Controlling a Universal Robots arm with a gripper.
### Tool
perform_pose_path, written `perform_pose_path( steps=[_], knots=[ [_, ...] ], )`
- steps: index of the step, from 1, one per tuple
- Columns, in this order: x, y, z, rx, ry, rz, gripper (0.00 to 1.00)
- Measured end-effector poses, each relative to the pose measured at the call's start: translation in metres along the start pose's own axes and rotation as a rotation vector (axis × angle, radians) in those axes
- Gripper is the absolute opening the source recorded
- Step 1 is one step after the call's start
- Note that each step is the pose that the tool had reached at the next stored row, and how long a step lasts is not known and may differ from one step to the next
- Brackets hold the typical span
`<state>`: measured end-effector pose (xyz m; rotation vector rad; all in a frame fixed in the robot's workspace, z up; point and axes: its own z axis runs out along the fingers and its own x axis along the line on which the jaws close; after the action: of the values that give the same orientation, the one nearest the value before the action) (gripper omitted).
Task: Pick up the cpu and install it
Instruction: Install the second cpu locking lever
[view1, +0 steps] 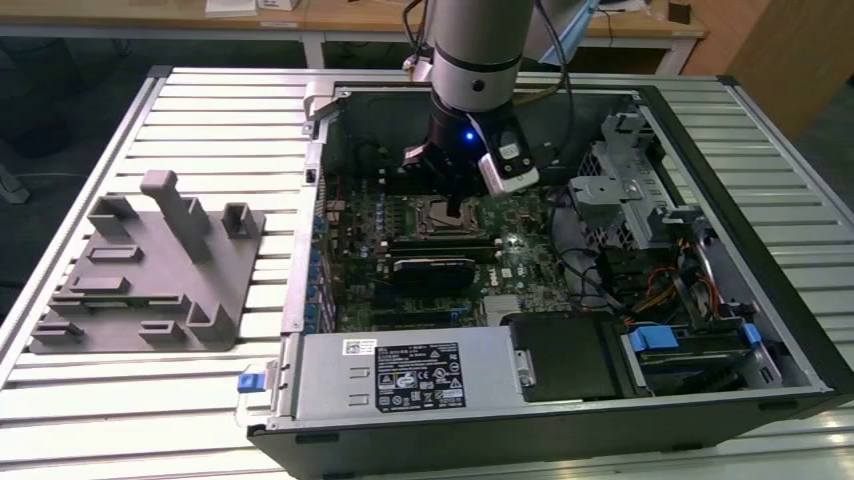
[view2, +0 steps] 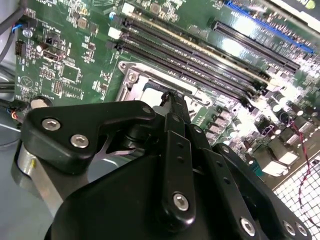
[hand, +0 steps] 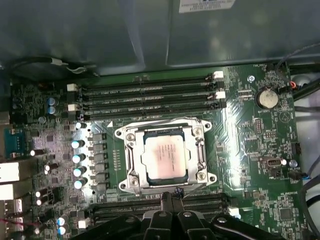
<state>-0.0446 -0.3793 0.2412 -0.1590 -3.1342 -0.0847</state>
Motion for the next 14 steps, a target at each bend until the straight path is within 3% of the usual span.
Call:
perform_pose_path(
  steps=[14],
  knots=[
    [0.004, -0.008, 0.0009, -0.0001, -0.0001, 0.0, 0.11]
  ],
)
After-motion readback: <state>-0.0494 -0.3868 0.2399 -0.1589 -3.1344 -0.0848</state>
